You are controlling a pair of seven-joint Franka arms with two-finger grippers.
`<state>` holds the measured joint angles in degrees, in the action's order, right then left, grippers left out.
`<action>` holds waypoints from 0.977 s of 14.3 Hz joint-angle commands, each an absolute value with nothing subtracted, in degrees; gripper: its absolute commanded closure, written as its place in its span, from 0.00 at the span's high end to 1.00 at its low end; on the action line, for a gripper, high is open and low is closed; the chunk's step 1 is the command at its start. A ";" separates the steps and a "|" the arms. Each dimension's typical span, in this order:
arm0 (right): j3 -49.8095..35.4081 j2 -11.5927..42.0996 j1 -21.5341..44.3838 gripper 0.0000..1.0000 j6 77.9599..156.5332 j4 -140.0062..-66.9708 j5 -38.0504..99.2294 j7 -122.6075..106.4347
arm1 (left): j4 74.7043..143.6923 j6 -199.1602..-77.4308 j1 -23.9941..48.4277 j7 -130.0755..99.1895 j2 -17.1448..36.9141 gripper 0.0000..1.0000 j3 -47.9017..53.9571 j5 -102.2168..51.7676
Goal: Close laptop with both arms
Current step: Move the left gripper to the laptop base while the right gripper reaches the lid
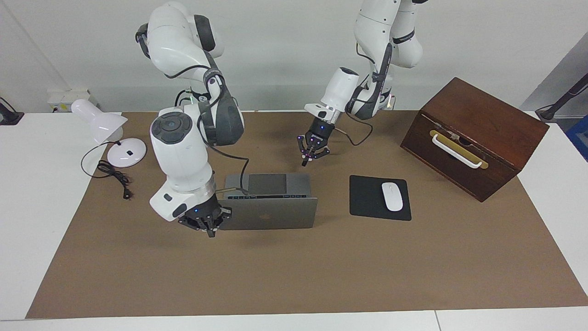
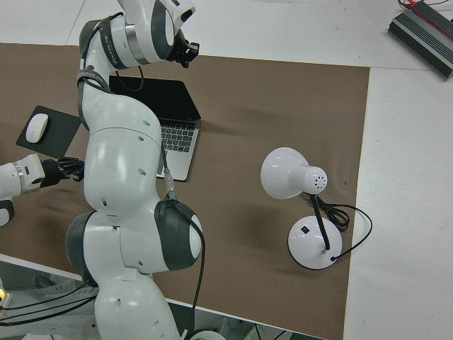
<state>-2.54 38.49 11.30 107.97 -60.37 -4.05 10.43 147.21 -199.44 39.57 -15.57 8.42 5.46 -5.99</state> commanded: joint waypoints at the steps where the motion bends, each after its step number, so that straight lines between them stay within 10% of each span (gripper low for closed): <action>1: -2.99 37.53 11.42 0.00 106.96 -60.73 -2.56 12.39 | 143.97 -200.65 40.61 -14.68 12.03 0.00 4.57 -6.50; 14: -2.99 35.77 13.01 0.00 102.22 -60.91 2.46 16.17 | 141.33 -200.74 39.11 -11.25 17.58 0.00 3.87 -5.98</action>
